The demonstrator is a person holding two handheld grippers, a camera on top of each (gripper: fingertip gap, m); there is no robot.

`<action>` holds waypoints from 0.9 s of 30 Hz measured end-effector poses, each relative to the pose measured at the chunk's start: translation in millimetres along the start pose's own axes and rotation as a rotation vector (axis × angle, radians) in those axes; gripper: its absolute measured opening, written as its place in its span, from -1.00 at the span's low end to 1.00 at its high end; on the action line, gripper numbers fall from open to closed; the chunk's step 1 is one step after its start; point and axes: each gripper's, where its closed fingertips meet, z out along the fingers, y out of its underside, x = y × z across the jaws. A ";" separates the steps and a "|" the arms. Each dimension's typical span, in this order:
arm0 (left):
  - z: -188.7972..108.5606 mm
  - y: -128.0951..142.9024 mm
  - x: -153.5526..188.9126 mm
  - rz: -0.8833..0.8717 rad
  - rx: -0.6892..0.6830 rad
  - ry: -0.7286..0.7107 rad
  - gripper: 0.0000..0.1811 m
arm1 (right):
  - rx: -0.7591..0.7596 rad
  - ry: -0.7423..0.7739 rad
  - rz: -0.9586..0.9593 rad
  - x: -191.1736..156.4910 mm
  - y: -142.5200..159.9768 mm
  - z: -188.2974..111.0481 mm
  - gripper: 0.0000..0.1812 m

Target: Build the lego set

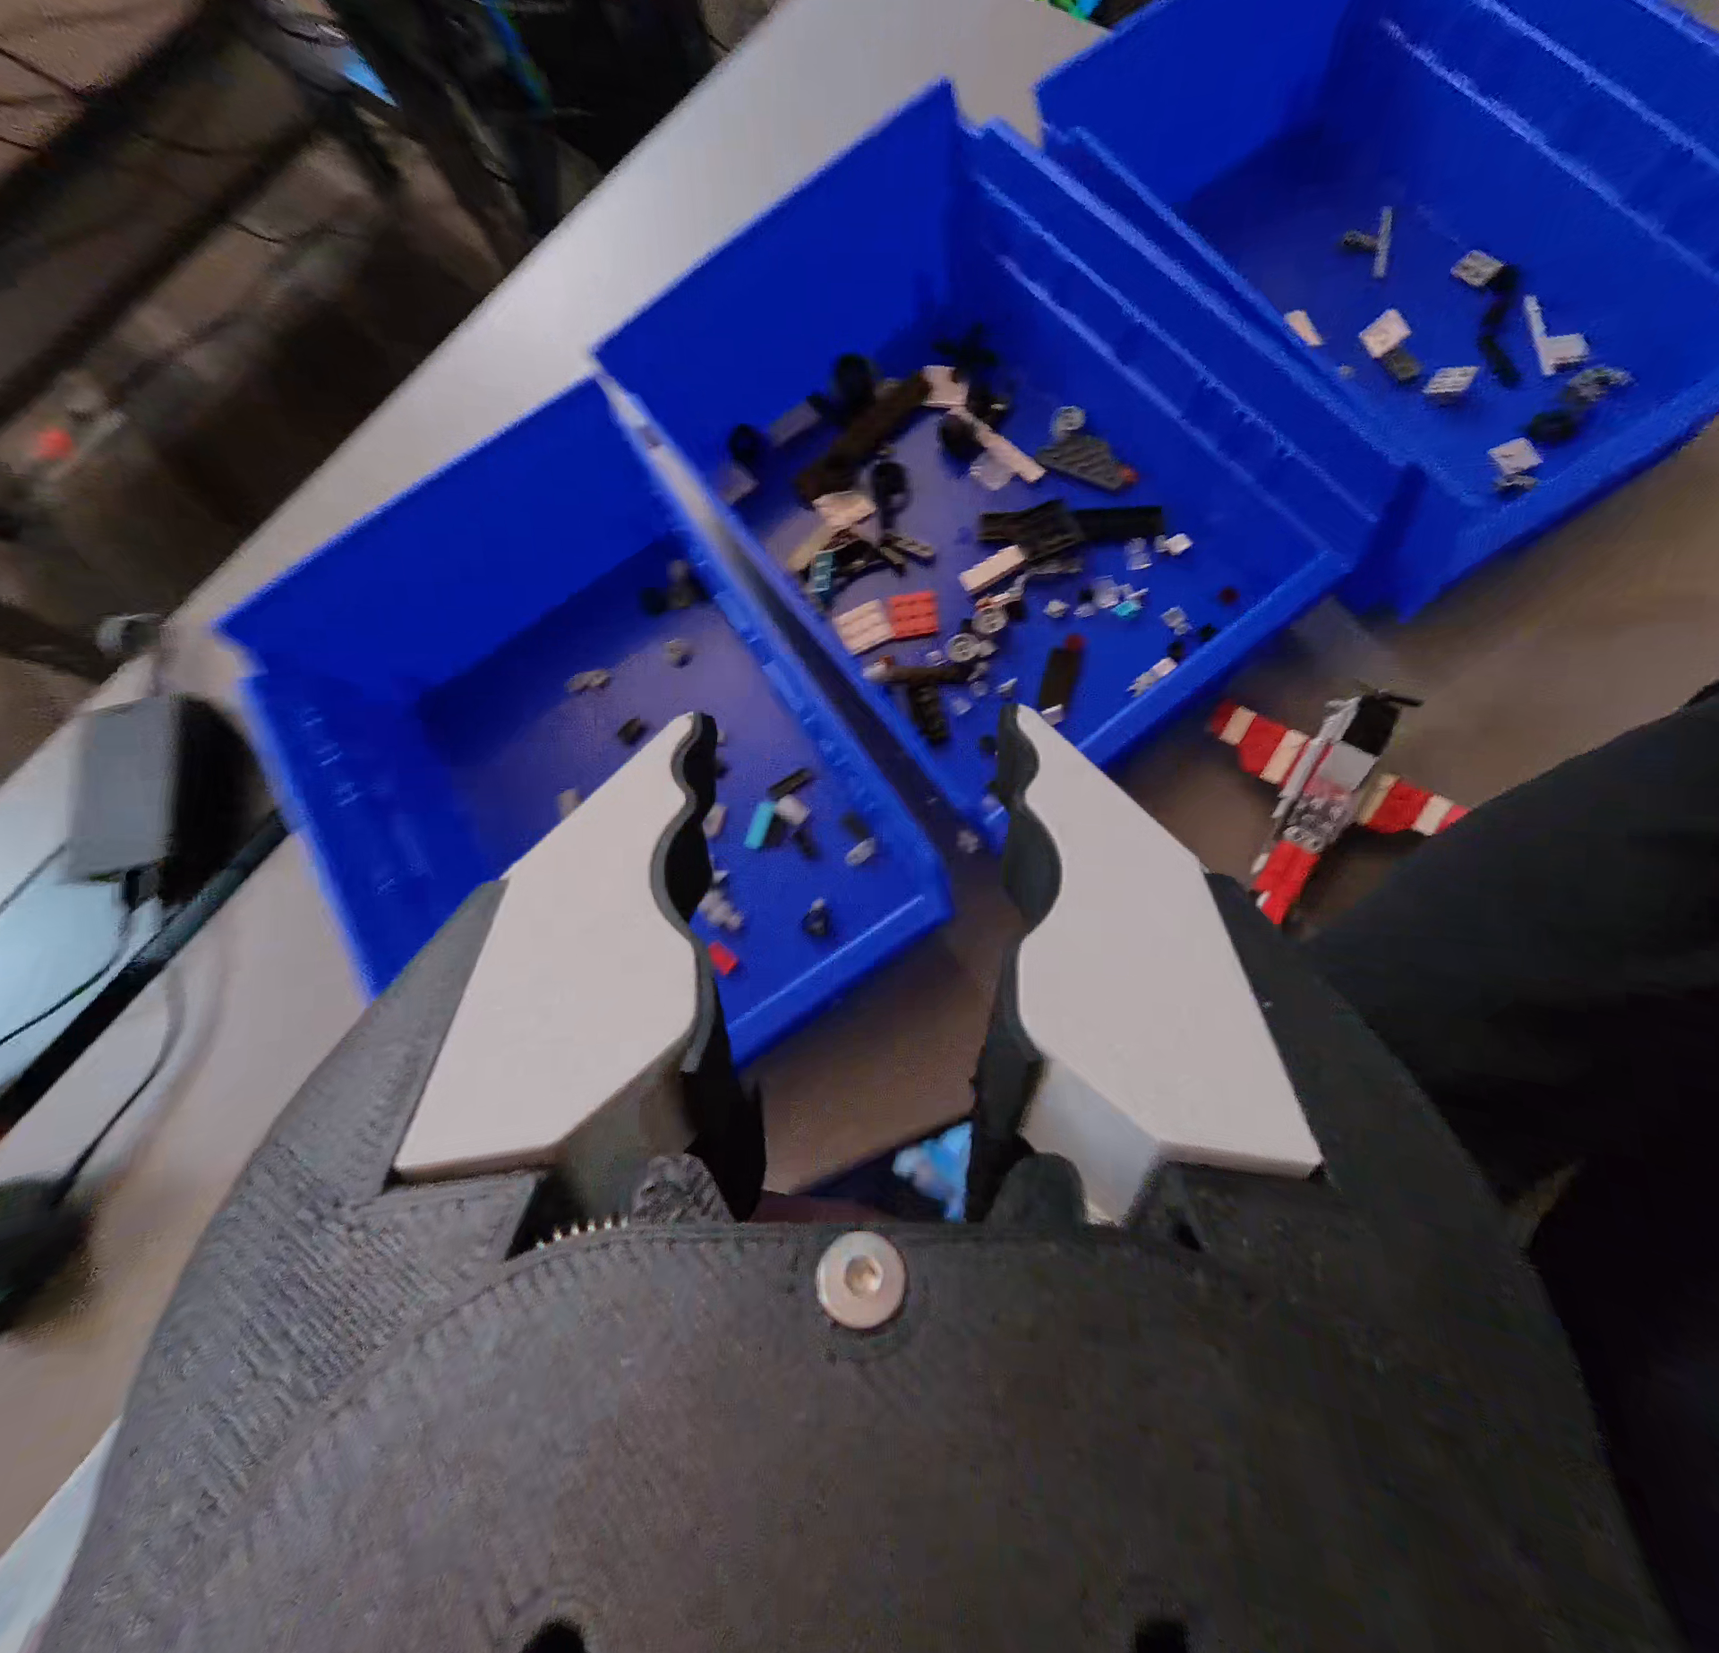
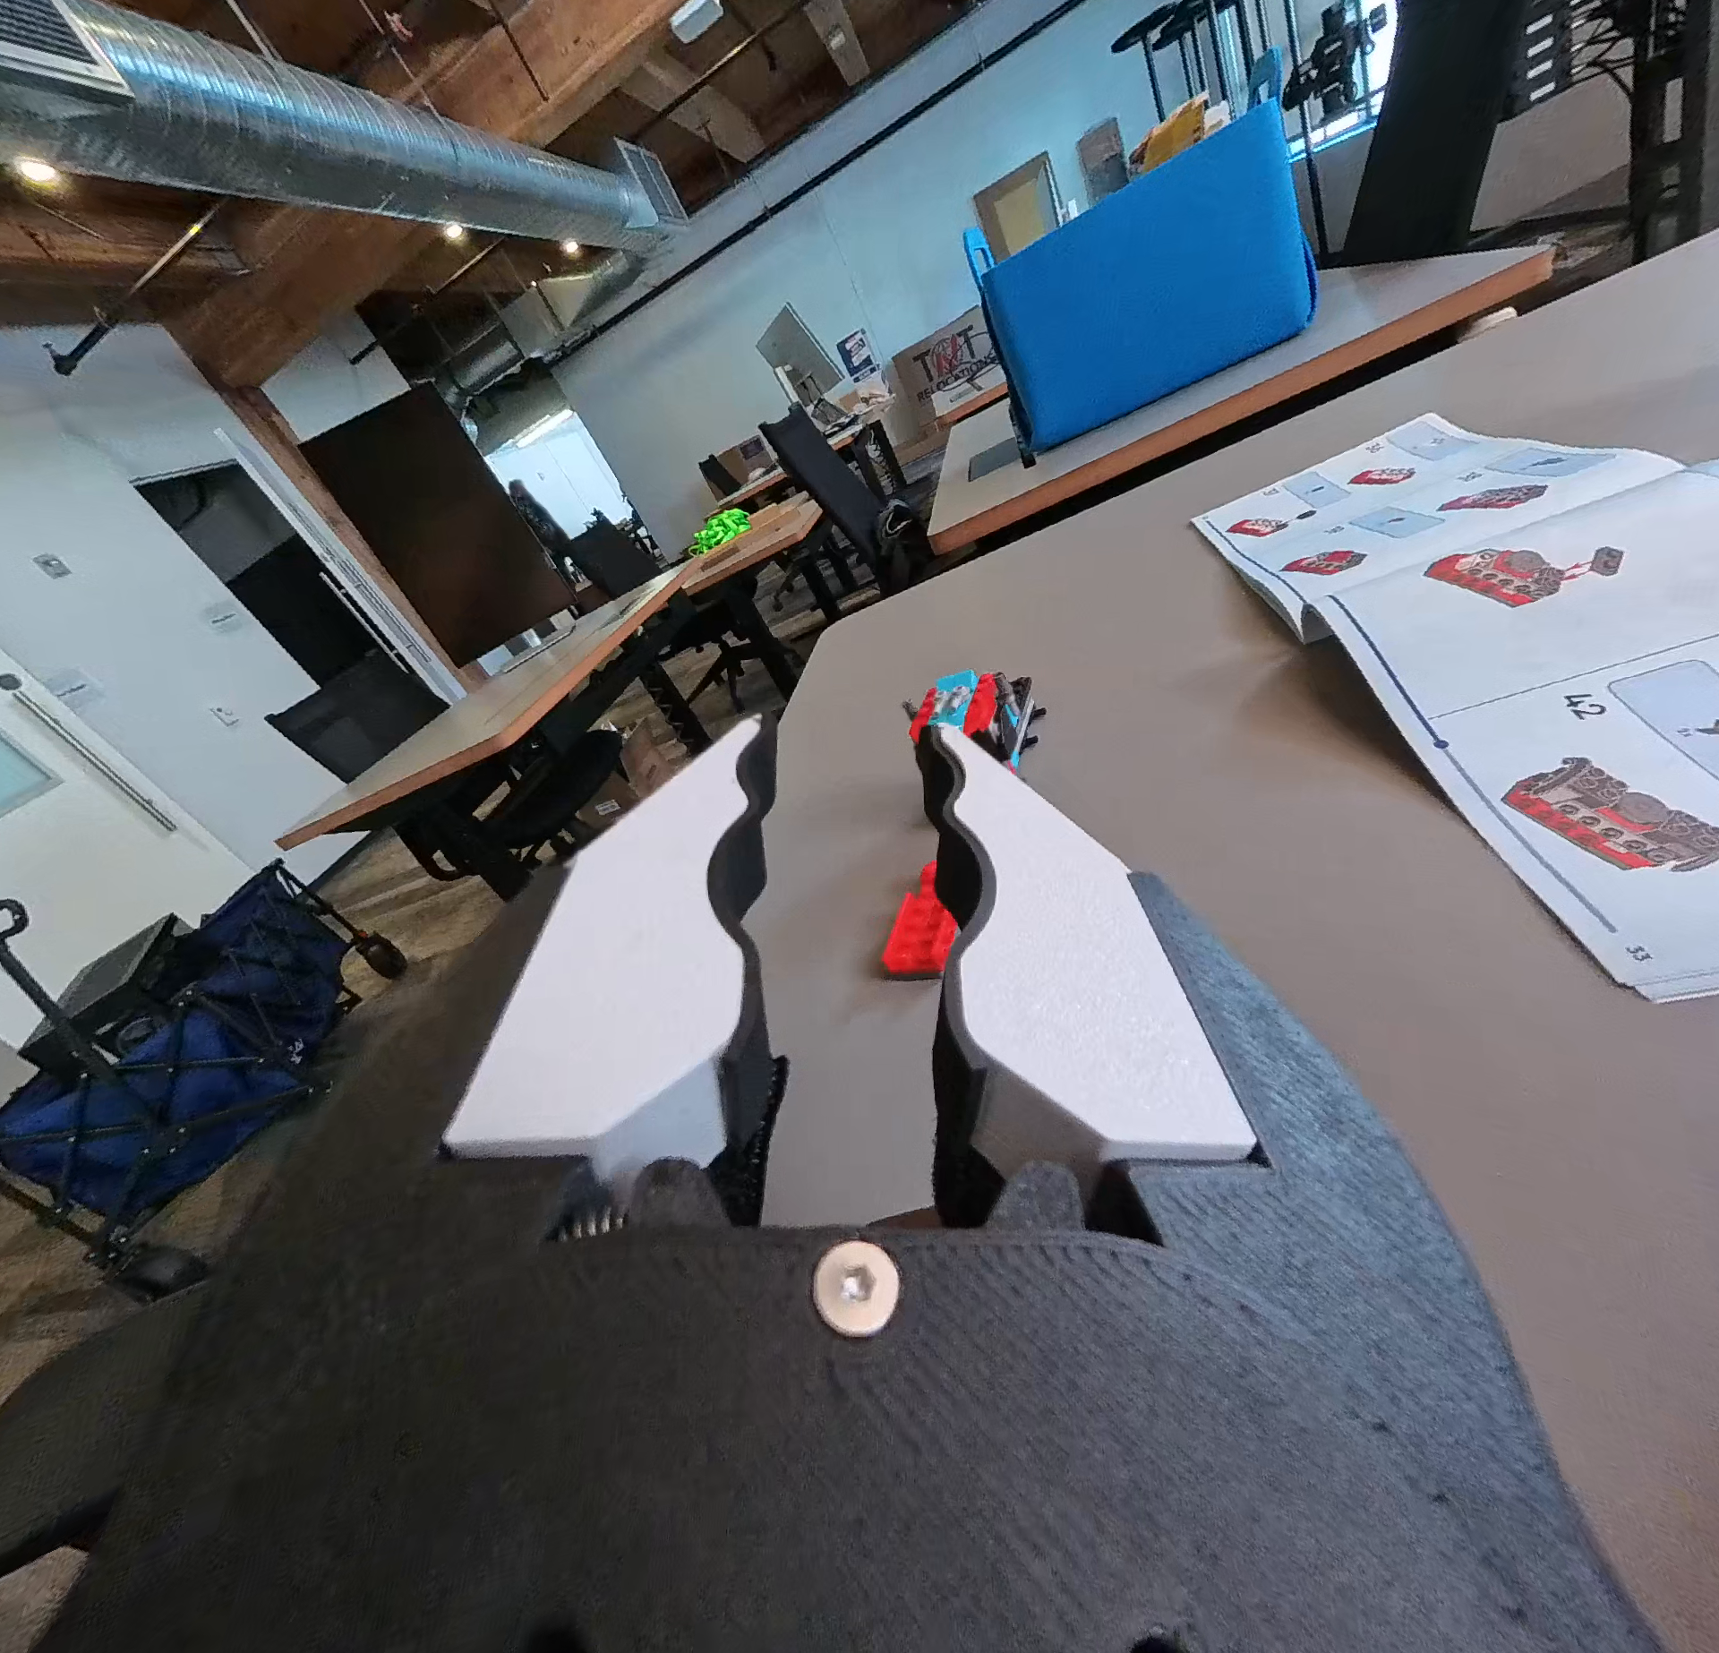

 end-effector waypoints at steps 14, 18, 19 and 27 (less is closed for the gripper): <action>211.4 -18.1 52.2 -0.072 -0.412 0.205 -0.39 | -0.025 0.000 -0.003 -2.2 3.9 1.6 -0.66; 244.0 -14.2 58.9 -0.037 -0.469 0.167 -0.41 | -0.025 -0.003 0.002 -1.9 3.7 1.5 -0.66; 251.1 -13.2 59.0 -0.037 -0.479 0.153 -0.42 | -0.026 -0.003 0.001 -2.1 3.9 1.5 -0.66; 282.5 -4.4 61.4 -0.142 -0.506 0.133 -0.51 | -0.027 -0.005 0.003 -2.4 4.1 0.9 -0.66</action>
